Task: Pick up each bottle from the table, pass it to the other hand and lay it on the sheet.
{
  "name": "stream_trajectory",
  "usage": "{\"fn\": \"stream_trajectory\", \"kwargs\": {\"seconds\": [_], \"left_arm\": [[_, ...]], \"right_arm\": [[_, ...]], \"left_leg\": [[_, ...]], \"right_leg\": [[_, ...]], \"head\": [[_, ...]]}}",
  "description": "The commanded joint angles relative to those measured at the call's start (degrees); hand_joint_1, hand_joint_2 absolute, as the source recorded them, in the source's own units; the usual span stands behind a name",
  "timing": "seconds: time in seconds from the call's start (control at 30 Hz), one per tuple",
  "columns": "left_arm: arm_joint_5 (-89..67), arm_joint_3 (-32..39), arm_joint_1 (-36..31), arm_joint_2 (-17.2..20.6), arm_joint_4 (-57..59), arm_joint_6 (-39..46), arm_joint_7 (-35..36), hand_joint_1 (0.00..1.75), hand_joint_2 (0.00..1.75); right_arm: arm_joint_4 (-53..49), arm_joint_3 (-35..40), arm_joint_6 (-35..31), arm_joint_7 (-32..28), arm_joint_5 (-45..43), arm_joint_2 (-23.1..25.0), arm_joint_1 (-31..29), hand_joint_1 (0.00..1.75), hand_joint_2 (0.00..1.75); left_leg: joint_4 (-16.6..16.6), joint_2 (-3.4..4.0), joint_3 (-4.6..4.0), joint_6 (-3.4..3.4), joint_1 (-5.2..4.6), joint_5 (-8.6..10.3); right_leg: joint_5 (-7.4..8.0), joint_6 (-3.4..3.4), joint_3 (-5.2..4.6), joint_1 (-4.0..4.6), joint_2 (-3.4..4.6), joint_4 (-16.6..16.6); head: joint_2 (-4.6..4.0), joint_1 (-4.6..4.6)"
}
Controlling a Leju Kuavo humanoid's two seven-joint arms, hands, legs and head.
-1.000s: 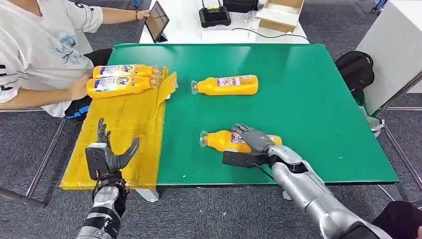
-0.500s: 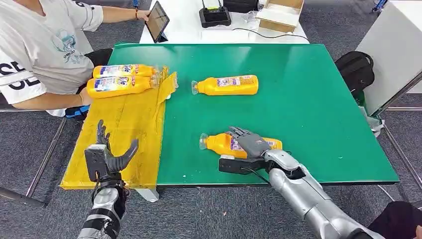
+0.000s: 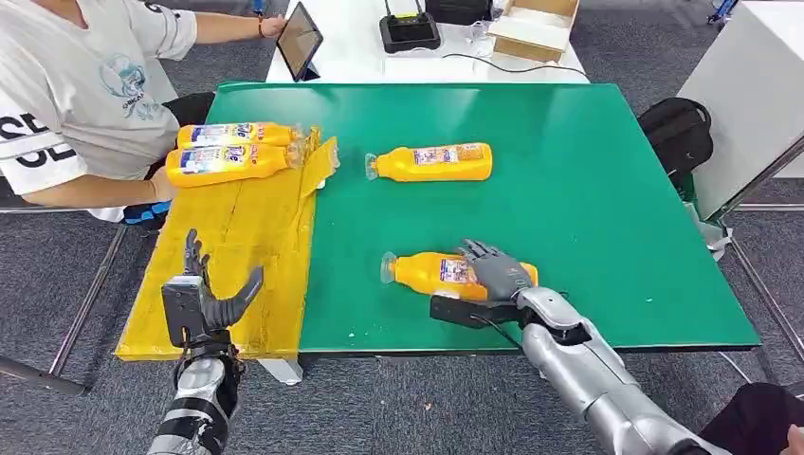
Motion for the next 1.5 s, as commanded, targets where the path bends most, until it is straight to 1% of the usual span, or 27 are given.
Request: {"fn": "stream_trajectory", "kwargs": {"seconds": [0.03, 0.07, 0.13, 0.2, 0.27, 0.3, 0.4, 0.47, 0.53, 0.6, 0.63, 0.67, 0.7, 0.73, 0.77, 0.87, 0.93, 0.97, 1.03, 1.1, 1.17, 1.23, 1.3, 1.33, 1.37, 1.4, 1.5], "left_arm": [[-0.3, 0.8, -1.5, -0.1, 4.0, -0.1, 0.4, 0.00, 1.75], [-0.3, 0.7, -1.6, -0.1, 4.3, -0.3, 0.5, 0.00, 1.75], [-0.3, 0.5, -1.8, -0.2, 4.9, -0.2, 0.5, 0.00, 1.75], [-0.3, 0.5, -1.7, -0.2, 5.0, -0.2, 0.5, 0.00, 1.75], [-0.3, 0.5, -1.7, -0.2, 5.0, -0.2, 0.5, 0.00, 1.75], [-0.3, 0.5, -1.7, -0.2, 5.0, -0.2, 0.5, 0.00, 1.75], [-0.3, 0.5, -1.7, -0.2, 5.0, -0.2, 0.5, 0.00, 1.75], [-0.3, 0.5, -1.7, -0.2, 5.0, -0.2, 0.5, 0.00, 1.75], [-0.2, 0.4, -2.0, -0.1, 5.3, -0.4, 0.6, 0.00, 1.75], [-0.1, 0.1, -2.7, 0.0, 6.4, -0.5, 0.5, 0.00, 1.75], [0.0, 0.1, -2.9, -0.1, 6.7, -0.4, 0.4, 0.00, 1.75], [0.1, 0.0, -3.2, 0.0, 7.1, -0.4, 0.3, 0.00, 1.75], [0.2, -0.1, -3.2, 0.0, 7.2, -0.4, 0.3, 0.00, 1.75], [0.4, -0.2, -3.4, 0.0, 7.6, -0.3, 0.2, 0.00, 1.75], [0.6, -0.3, -3.4, 0.0, 7.9, -0.5, 0.3, 0.00, 1.75], [1.0, -0.5, -3.6, 0.1, 8.3, -0.4, 0.3, 0.00, 1.75], [1.0, -0.6, -3.7, 0.2, 8.4, -0.3, 0.3, 0.00, 1.75], [1.2, -0.7, -3.9, 0.2, 8.6, -0.4, 0.4, 0.00, 1.75], [1.7, -0.6, -3.9, 0.2, 8.8, -0.7, 0.8, 0.00, 1.75], [1.8, -0.4, -3.8, 0.3, 8.8, -0.4, 1.0, 0.00, 1.75], [2.0, -0.6, -4.0, 0.4, 9.2, -0.9, 1.2, 0.00, 1.75], [2.3, -0.6, -4.4, 0.5, 9.9, -1.4, 1.3, 0.00, 1.75], [2.4, -0.7, -4.6, 0.4, 10.3, -1.4, 1.2, 0.00, 1.75], [2.5, -0.6, -4.6, 0.4, 10.3, -1.3, 1.1, 0.00, 1.75], [2.7, -0.6, -4.3, 0.4, 9.9, -1.3, 1.0, 0.00, 1.75], [2.8, -0.5, -3.9, 0.4, 9.2, -1.3, 1.0, 0.00, 1.75], [2.7, -0.6, -3.4, 0.4, 8.4, -1.4, 1.0, 0.00, 1.75]], "right_arm": [[8.4, -2.1, 0.3, 0.4, -0.1, 2.1, -2.9, 0.00, 1.75], [9.2, -2.4, 0.5, 0.4, -0.1, 2.2, -3.1, 0.00, 1.75], [10.9, -2.6, 1.1, 0.5, -0.2, 2.2, -3.4, 0.00, 1.75], [11.0, -2.7, 1.1, 0.5, -0.2, 2.2, -3.3, 0.00, 1.75], [11.0, -2.7, 1.1, 0.5, -0.2, 2.2, -3.3, 0.00, 1.75], [11.0, -2.7, 1.1, 0.5, -0.2, 2.2, -3.3, 0.00, 1.75], [11.0, -2.7, 1.1, 0.5, -0.2, 2.2, -3.3, 0.00, 1.75], [11.0, -2.7, 1.1, 0.5, -0.2, 2.2, -3.3, 0.00, 1.75], [12.4, -3.0, 2.9, 0.5, -1.2, 2.4, -3.9, 0.00, 1.75], [15.1, -3.0, 5.6, -0.6, -2.9, 2.0, -5.0, 0.00, 1.75], [16.0, -3.2, 6.4, -1.5, -3.8, 1.9, -5.4, 0.02, 1.75], [17.0, -3.2, 7.1, -2.3, -4.4, 1.8, -5.8, 0.56, 1.75], [17.3, -3.1, 7.3, -2.5, -4.6, 1.7, -6.0, 1.43, 1.75], [18.0, -2.8, 7.6, -3.0, -5.1, 1.7, -6.5, 1.71, 1.75], [18.3, -2.5, 8.2, -3.5, -5.6, 1.6, -6.8, 1.75, 1.75], [18.1, -1.6, 9.7, -4.3, -6.9, 1.1, -7.6, 1.75, 1.75], [18.1, -1.4, 10.2, -4.3, -7.4, 0.9, -7.8, 1.75, 1.75], [17.9, -1.0, 10.9, -4.4, -8.0, 0.7, -7.9, 1.75, 1.75], [17.4, -0.7, 10.8, -4.5, -9.0, 0.4, -7.8, 1.75, 1.75], [17.0, 0.1, 9.3, -3.1, -8.0, 0.4, -7.5, 1.75, 1.75], [16.4, 0.7, 10.8, -3.5, -9.1, -0.1, -7.5, 1.75, 1.75], [16.1, 1.9, 12.3, -3.9, -9.9, -1.0, -7.9, 1.75, 1.75], [15.7, 2.2, 12.5, -4.7, -10.7, -1.3, -8.0, 1.75, 1.75], [14.7, 1.6, 11.7, -6.1, -12.0, -1.1, -7.5, 1.75, 1.75], [12.1, -0.4, 8.5, -8.9, -14.5, -0.4, -6.1, 1.75, 1.75], [9.5, -2.6, 6.4, -10.4, -16.5, 0.8, -4.4, 1.75, 1.75], [7.0, -2.5, 5.8, -8.9, -16.3, 1.7, -3.2, 1.75, 1.75]], "left_leg": [[0.0, 0.08, 0.20, 0.03, 0.00, -0.07], [0.0, 0.12, 0.37, 0.05, 0.03, -0.15], [0.0, 0.05, 0.23, 0.04, 0.02, -0.07], [0.0, 0.04, 0.31, 0.07, 0.02, -0.10], [0.0, 0.03, 0.19, 0.05, 0.02, -0.05], [0.0, 0.07, 0.34, 0.08, 0.04, -0.12], [0.0, 0.01, 0.19, 0.04, 0.02, -0.05], [-0.1, 0.02, 0.28, 0.05, 0.03, -0.08], [0.0, 0.03, 0.35, 0.05, 0.04, -0.12], [0.0, -0.01, 0.20, 0.03, 0.01, -0.04], [0.0, -0.01, 0.32, 0.06, 0.03, -0.09], [-0.1, -0.02, 0.31, 0.06, 0.03, -0.06], [-0.1, -0.03, 0.40, 0.07, 0.04, -0.10], [0.0, -0.06, 0.35, 0.06, 0.03, -0.06], [0.0, -0.07, 0.30, 0.05, 0.03, -0.03], [-0.1, -0.07, 0.44, 0.07, 0.05, -0.05], [0.0, -0.07, 0.34, 0.04, 0.03, -0.02], [-0.1, -0.10, 0.45, 0.06, 0.04, -0.04], [-0.1, -0.09, 0.39, 0.04, 0.03, -0.02], [-0.1, -0.10, 0.47, 0.05, 0.06, -0.05], [-0.1, -0.04, 0.54, 0.06, 0.06, -0.09], [0.0, -0.08, 0.39, 0.04, 0.03, -0.03], [0.0, -0.11, 0.41, 0.05, 0.05, -0.03], [0.0, -0.11, 0.48, 0.07, 0.04, -0.05], [0.0, -0.09, 0.38, 0.05, 0.06, -0.02], [0.0, -0.10, 0.49, 0.07, 0.05, -0.06], [0.0, 0.02, 0.39, 0.03, 0.05, -0.04]], "right_leg": [[-0.05, -0.13, 0.18, 0.03, 0.03, 0.0], [-0.11, -0.21, 0.34, 0.08, 0.05, -0.1], [-0.06, -0.13, 0.22, 0.05, 0.00, -0.1], [-0.09, -0.16, 0.30, 0.06, -0.03, -0.1], [-0.04, -0.11, 0.19, 0.05, -0.02, -0.1], [-0.09, -0.18, 0.34, 0.08, 0.00, -0.1], [-0.05, -0.12, 0.20, 0.05, -0.03, -0.1], [-0.08, -0.16, 0.28, 0.06, -0.03, -0.1], [-0.10, -0.20, 0.35, 0.08, -0.03, -0.1], [-0.05, -0.11, 0.20, 0.03, -0.04, 0.0], [-0.09, -0.18, 0.33, 0.07, -0.07, -0.1], [-0.07, -0.15, 0.32, 0.06, -0.08, -0.1], [-0.10, -0.19, 0.42, 0.09, -0.11, -0.1], [-0.08, -0.15, 0.36, 0.07, -0.12, -0.1], [-0.05, -0.12, 0.30, 0.06, -0.12, -0.1], [-0.07, -0.19, 0.46, 0.09, -0.15, -0.1], [-0.04, -0.11, 0.34, 0.05, -0.11, -0.1], [-0.08, -0.18, 0.47, 0.08, -0.17, -0.1], [-0.05, -0.13, 0.40, 0.05, -0.13, -0.1], [-0.08, -0.17, 0.50, 0.09, -0.16, -0.1], [-0.10, -0.20, 0.55, 0.10, -0.11, -0.1], [-0.06, -0.12, 0.40, 0.06, -0.13, -0.1], [-0.06, -0.13, 0.43, 0.08, -0.16, -0.1], [-0.09, -0.18, 0.51, 0.08, -0.17, -0.1], [-0.04, -0.12, 0.40, 0.09, -0.12, -0.1], [-0.08, -0.18, 0.52, 0.09, -0.16, -0.1], [-0.04, -0.13, 0.39, 0.08, -0.02, -0.1]], "head": [[0.00, 0.00], [0.00, 0.00], [0.00, 0.00], [0.00, 0.00], [0.00, 0.00], [0.00, 0.00], [0.00, 0.02], [0.00, 0.00], [0.00, 0.00], [0.00, 0.00], [0.00, 0.00], [0.00, 0.00], [0.00, 0.00], [0.00, 0.00], [0.00, 0.02], [0.00, 0.00], [0.00, 0.00], [0.00, 0.00], [0.00, -0.02], [0.00, -0.02], [0.00, 0.00], [0.00, 0.00], [0.00, -0.02], [0.00, -0.02], [0.00, 0.00], [0.00, -0.02], [0.00, 0.00]]}}
